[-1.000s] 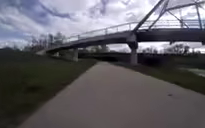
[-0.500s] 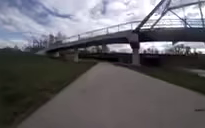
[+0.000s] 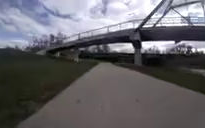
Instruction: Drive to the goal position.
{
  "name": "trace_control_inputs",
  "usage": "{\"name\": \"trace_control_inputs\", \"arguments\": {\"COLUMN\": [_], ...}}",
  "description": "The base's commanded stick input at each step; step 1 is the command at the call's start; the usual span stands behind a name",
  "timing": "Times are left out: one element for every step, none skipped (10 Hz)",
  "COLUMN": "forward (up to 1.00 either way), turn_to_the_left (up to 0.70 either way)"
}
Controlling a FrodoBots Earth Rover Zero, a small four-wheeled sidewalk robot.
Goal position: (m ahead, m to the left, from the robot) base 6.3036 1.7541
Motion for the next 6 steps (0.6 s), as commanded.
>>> {"name": "trace_control_inputs", "arguments": {"forward": [1.0,1.0,1.0,1.0,1.0,1.0], "turn_to_the_left": [0.0,0.0,0.0,0.0,0.0,0.0]}}
